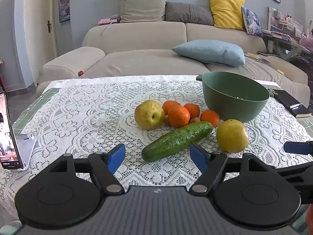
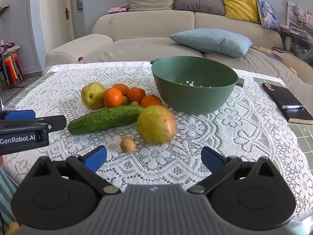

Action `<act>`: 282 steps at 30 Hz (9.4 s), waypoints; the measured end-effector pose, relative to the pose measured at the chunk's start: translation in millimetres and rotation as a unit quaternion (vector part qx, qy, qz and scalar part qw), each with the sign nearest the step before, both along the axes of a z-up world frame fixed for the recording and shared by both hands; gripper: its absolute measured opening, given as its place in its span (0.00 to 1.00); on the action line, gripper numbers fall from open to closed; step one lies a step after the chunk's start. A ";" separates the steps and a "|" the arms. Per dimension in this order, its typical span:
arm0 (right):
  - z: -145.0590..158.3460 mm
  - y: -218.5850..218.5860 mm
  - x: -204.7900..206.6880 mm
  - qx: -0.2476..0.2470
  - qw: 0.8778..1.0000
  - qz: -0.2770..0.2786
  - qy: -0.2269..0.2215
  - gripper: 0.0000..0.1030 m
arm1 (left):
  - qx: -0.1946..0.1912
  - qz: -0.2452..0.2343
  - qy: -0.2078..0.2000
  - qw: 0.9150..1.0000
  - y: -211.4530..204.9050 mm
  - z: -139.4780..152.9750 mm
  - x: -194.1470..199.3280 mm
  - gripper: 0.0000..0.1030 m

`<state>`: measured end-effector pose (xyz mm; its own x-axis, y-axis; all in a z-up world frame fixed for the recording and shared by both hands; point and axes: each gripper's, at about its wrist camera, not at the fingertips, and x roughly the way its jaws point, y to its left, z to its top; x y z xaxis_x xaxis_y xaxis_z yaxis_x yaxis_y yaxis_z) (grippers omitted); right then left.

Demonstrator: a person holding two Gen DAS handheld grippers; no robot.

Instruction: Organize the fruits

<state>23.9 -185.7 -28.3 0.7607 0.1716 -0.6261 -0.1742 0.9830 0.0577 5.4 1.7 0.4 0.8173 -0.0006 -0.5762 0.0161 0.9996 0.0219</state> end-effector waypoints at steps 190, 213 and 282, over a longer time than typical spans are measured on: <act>34.2 -83.3 239.3 -0.121 0.969 0.210 0.050 0.59 | -0.097 -0.090 0.080 0.988 -127.7 34.8 208.4 0.77; -10.0 -68.7 267.2 -0.174 0.940 0.256 0.146 0.59 | -0.090 -0.102 0.177 0.975 -131.4 -3.9 239.6 0.77; 28.6 -24.8 86.4 0.052 0.994 0.073 -0.068 0.80 | -0.085 -0.093 -0.003 0.992 -6.8 40.1 87.7 0.80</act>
